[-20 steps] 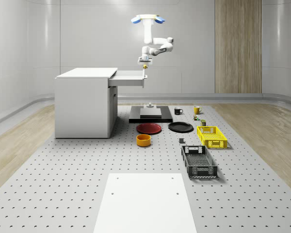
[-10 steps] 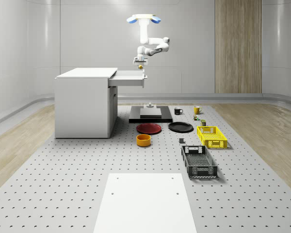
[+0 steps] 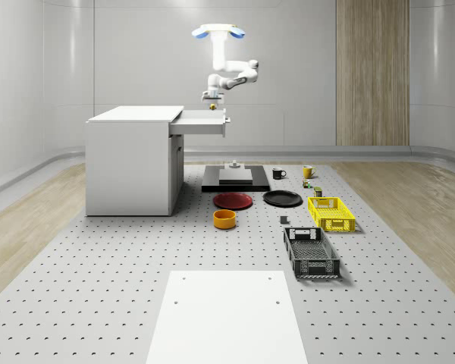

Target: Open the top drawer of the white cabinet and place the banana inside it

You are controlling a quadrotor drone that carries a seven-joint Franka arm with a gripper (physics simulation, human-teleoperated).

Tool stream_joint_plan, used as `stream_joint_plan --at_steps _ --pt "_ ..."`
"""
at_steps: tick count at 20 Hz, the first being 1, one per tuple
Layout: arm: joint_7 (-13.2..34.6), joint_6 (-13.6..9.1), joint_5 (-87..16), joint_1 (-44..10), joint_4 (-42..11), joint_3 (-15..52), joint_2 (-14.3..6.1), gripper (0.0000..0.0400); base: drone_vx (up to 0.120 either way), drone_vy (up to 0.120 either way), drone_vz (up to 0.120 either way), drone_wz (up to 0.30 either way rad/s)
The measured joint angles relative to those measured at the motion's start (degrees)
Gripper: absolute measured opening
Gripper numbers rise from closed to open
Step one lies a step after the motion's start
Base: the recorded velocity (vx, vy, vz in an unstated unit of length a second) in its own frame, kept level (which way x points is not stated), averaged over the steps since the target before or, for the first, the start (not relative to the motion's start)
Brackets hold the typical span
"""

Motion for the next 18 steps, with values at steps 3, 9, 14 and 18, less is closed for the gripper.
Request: stream_joint_plan --at_steps 3,9,14,18 --pt "-0.01 0.04 -0.02 0.02 0.00 0.00 -0.05 0.0193 0.000 -0.120 0.000 0.000" --pt "-0.12 0.71 0.97 0.42 0.62 1.15 0.08 0.0193 0.000 -0.053 0.000 0.000" --pt "-0.18 2.07 3.26 1.27 2.15 3.71 0.66 0.0193 0.000 0.000 0.000 0.000" --pt "-0.18 3.06 5.02 1.92 3.45 5.64 1.28 0.0193 0.000 0.000 0.000 0.000"
